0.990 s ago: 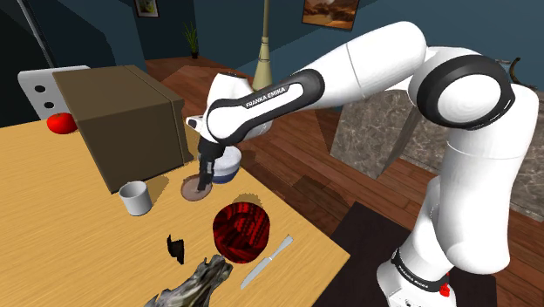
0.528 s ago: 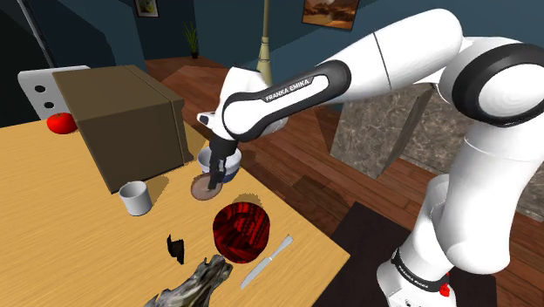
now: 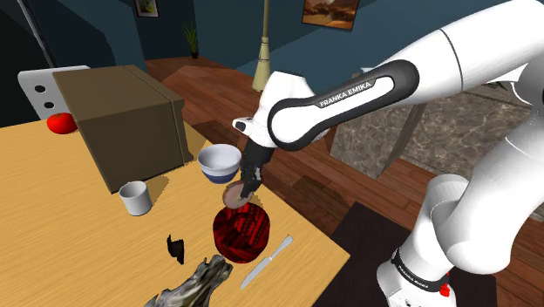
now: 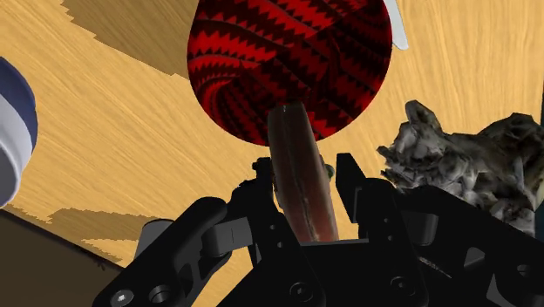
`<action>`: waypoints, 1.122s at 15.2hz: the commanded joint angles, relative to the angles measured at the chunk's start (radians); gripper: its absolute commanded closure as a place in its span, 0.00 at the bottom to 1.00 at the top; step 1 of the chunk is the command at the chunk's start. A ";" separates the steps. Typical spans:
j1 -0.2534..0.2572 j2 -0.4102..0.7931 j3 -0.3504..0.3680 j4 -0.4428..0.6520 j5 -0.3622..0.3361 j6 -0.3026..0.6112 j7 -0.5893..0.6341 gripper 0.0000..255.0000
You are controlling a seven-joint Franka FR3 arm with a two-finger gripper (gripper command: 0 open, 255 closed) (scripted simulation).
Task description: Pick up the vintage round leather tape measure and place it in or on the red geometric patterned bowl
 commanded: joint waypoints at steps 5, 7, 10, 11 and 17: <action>0.010 -0.011 0.003 -0.079 0.029 0.066 -0.025 1.00; 0.014 0.007 0.003 -0.089 0.041 0.094 -0.039 1.00; 0.020 0.036 0.003 -0.103 0.062 0.135 -0.060 1.00; 0.022 0.046 0.003 -0.107 0.069 0.148 -0.068 1.00; 0.030 0.091 0.003 -0.122 0.106 0.206 -0.105 1.00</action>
